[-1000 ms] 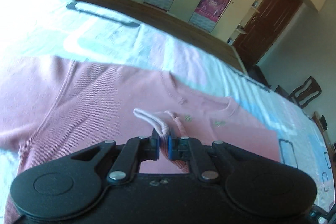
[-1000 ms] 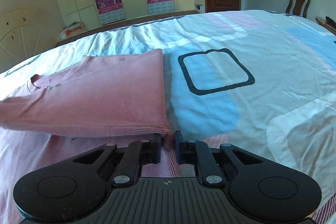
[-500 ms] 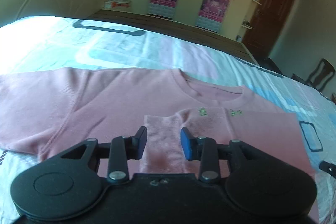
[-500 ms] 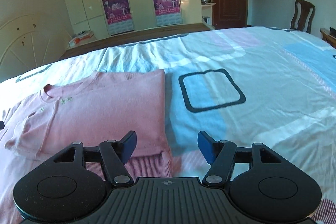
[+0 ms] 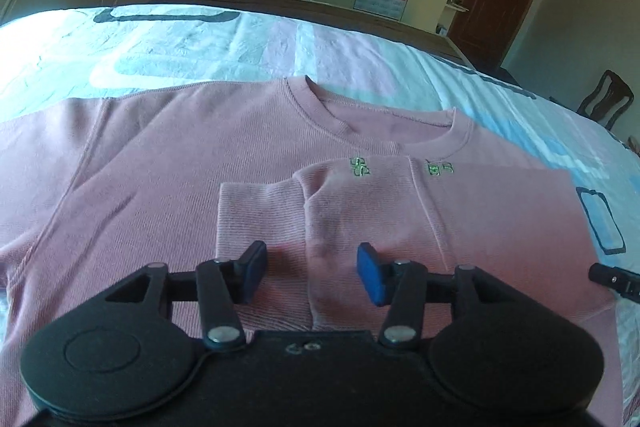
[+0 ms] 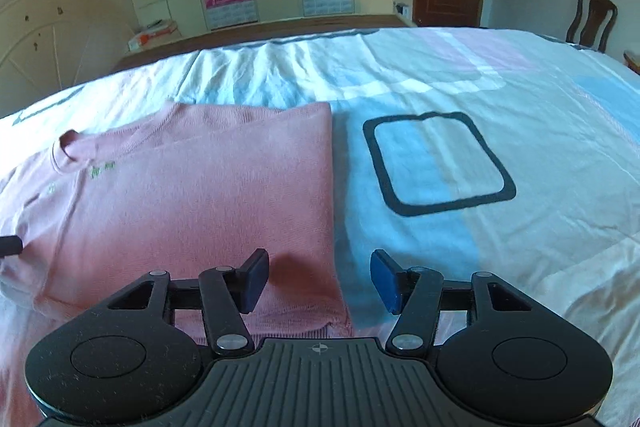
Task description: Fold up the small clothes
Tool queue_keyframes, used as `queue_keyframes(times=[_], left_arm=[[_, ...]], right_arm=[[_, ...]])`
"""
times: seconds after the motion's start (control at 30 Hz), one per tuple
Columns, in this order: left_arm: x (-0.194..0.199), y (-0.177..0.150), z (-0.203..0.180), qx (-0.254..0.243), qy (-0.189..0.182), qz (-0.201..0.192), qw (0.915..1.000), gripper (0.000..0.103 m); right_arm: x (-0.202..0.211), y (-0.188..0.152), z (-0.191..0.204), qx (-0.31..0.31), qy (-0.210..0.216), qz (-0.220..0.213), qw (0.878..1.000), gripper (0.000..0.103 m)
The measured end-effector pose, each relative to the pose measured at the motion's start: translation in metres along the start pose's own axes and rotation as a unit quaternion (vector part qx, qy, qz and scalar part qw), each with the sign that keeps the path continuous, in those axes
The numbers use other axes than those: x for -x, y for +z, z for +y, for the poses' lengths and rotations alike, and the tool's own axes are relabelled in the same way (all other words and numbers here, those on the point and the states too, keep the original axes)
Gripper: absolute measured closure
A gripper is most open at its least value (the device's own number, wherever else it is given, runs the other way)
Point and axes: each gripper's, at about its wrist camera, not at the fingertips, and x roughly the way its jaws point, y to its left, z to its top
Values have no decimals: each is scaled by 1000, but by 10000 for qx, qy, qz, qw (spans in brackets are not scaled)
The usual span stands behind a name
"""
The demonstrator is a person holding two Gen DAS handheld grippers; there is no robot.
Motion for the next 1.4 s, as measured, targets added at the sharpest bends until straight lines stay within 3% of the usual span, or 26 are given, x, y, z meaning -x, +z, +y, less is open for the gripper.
queue_keyframes(times=[0.03, 0.07, 0.17, 0.27, 0.37, 0.47, 0.67, 0.9, 1.2, 1.4], left_arm=[[-1, 0, -1, -41, 93, -49, 9999, 39], [-3, 0, 0, -50, 151, -59, 9999, 37], [-11, -2, 3, -36, 219, 47, 9997, 37], [-5, -1, 2, -99, 211, 93, 9997, 36], [9, 2, 10, 16, 216, 44, 9998, 32], [28, 1, 28, 197, 354, -108, 9991, 23], [61, -9, 89, 916, 606, -186, 9938, 23], [96, -25, 170, 1542, 1153, -294, 9808, 23], [113, -38, 257, 2197, 1540, -334, 9628, 24], [114, -48, 318, 3000, 1629, -434, 9389, 26]], right_arm=[[0, 4, 1, 31, -14, -77, 10000, 46], [-2, 7, 2, 36, -1, -95, 9999, 46], [-10, 17, 12, 33, 98, -122, 9999, 46], [-25, 12, 22, 247, -38, 270, 9993, 46], [-18, 9, 18, 69, 9, 254, 9997, 46], [3, 10, 27, 113, 149, 28, 9998, 46], [33, 11, 76, 318, 757, -254, 9963, 46], [32, 0, 147, 735, 1313, -198, 9884, 46], [7, -5, 217, 996, 1552, 2, 9829, 45], [-2, -9, 259, 1223, 1696, 18, 9779, 45]])
